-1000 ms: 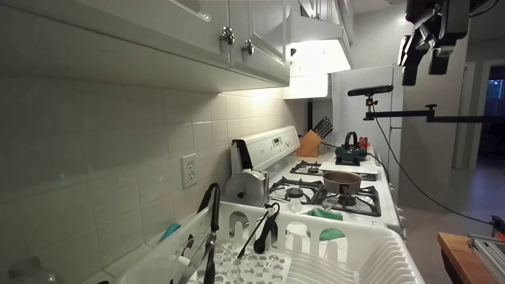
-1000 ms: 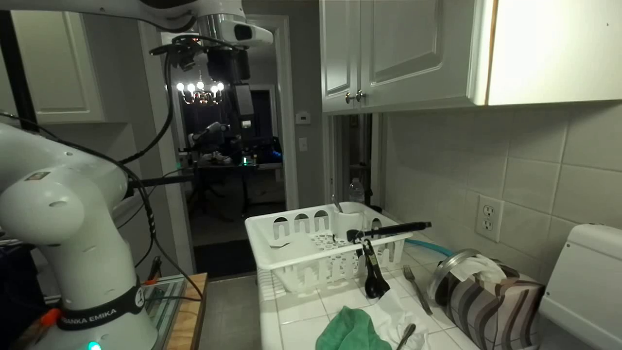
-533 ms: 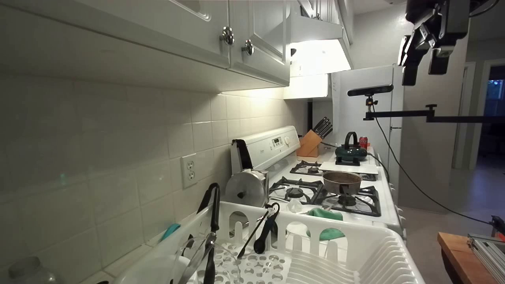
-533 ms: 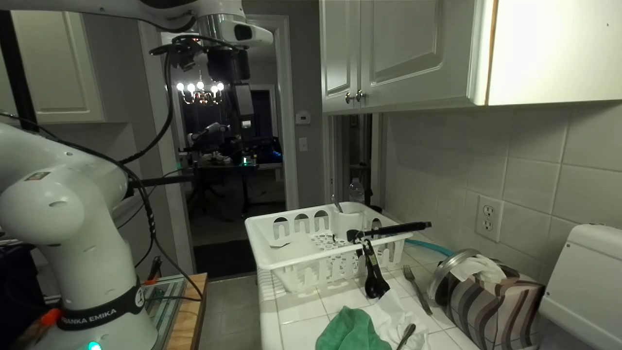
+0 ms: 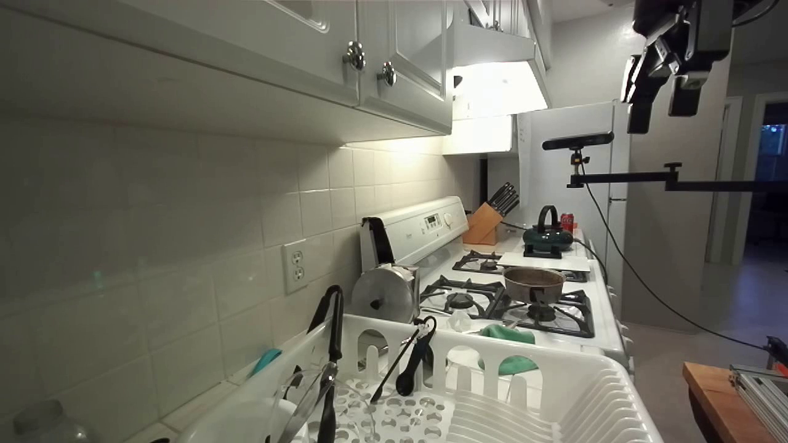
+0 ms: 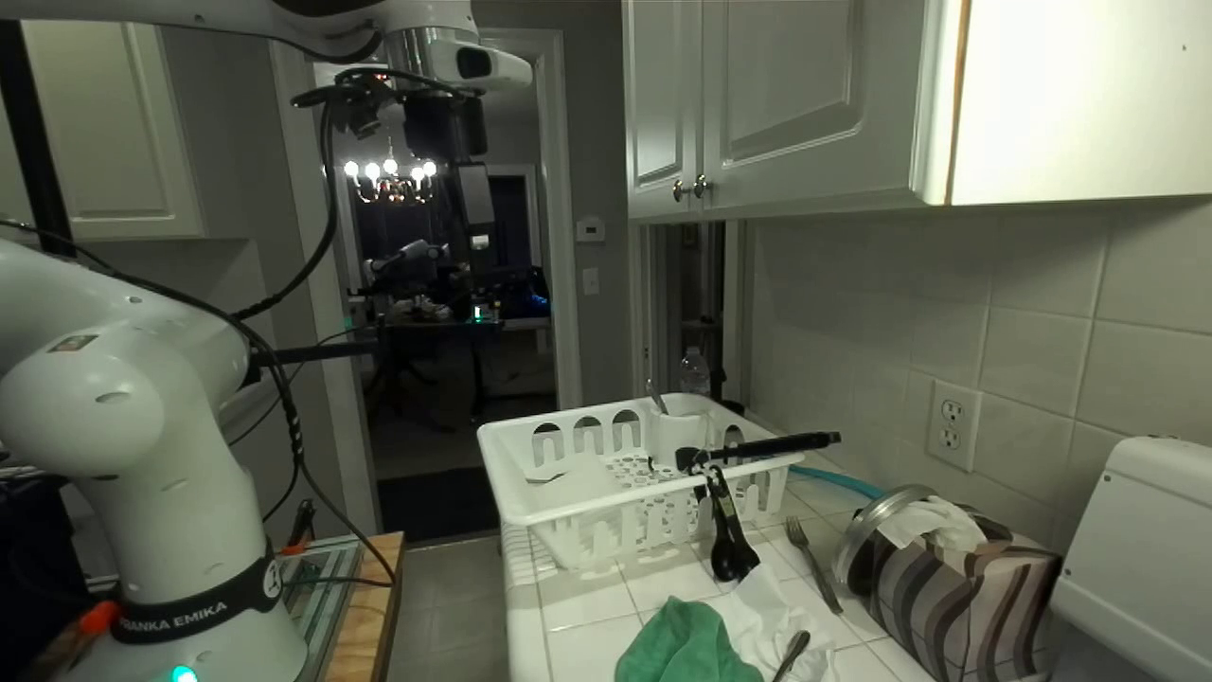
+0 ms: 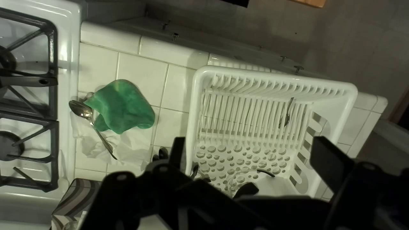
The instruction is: Pick up the spoons and place them in the spoon holder
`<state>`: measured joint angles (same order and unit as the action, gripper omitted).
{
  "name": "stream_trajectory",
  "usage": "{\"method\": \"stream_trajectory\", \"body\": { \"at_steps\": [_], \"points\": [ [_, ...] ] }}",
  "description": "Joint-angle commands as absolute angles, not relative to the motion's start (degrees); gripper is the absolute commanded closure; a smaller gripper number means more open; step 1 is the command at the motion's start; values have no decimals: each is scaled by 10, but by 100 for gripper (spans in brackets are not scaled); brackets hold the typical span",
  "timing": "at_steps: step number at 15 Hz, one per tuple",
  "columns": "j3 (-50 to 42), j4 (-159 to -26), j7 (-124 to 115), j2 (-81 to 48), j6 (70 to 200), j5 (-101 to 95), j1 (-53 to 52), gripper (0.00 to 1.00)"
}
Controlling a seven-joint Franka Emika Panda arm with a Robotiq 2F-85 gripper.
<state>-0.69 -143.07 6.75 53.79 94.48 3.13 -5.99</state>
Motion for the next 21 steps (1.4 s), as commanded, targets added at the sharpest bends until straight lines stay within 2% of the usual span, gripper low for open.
{"method": "stream_trajectory", "body": {
  "at_steps": [1,21],
  "points": [
    [-4,-1429,70,537,943,34,-56,0],
    [-18,-1429,79,530,950,25,-48,0]
  ]
}}
